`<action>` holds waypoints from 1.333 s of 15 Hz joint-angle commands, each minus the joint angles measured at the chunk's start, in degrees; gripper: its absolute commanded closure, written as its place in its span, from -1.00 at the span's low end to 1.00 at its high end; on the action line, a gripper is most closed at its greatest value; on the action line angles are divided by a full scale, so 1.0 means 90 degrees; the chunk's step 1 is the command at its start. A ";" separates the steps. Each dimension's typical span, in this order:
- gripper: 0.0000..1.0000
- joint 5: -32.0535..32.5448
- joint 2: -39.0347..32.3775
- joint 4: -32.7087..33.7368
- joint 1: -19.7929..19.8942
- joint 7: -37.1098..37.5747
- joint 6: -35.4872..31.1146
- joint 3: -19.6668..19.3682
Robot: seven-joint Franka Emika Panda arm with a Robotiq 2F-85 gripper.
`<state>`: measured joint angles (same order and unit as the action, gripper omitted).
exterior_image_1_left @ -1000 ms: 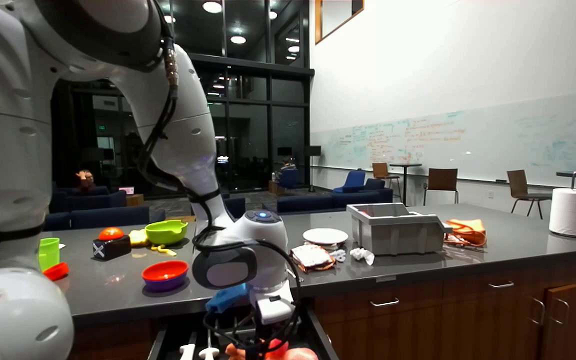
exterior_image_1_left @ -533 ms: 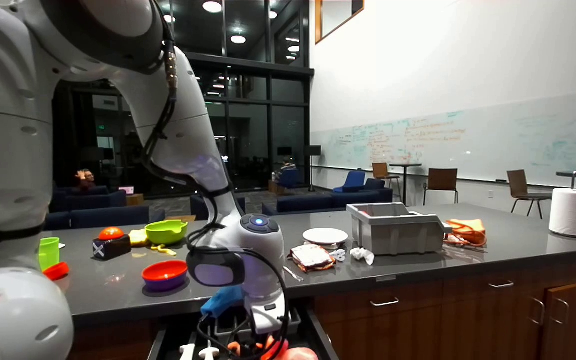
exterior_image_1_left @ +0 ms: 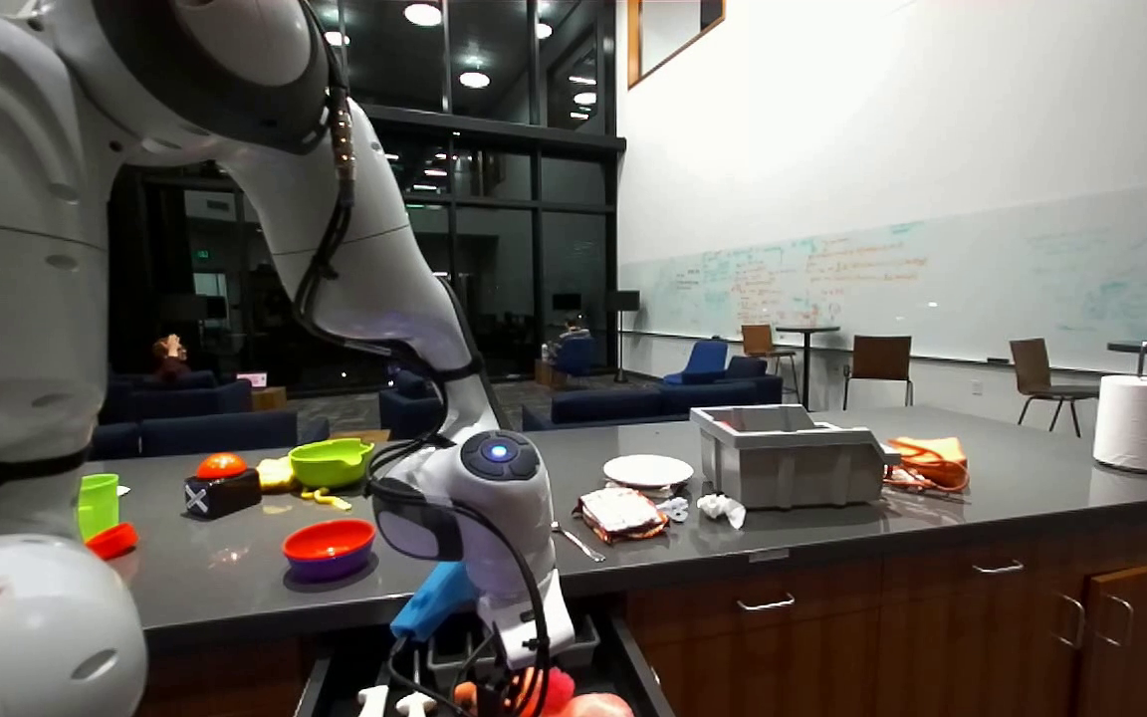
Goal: Take the plush toy out of the drawer
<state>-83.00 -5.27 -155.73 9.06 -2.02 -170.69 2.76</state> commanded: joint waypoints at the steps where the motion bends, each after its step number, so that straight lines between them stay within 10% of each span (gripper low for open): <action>1: -1.00 -0.1072 -0.0216 0.0307 0.0039 -0.1312 0.0049 0.0037; 20: -1.00 -0.2248 -0.1277 0.1324 0.0166 -0.2673 0.0596 -0.0309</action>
<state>-99.82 -13.09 -147.46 9.66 -21.99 -166.63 0.96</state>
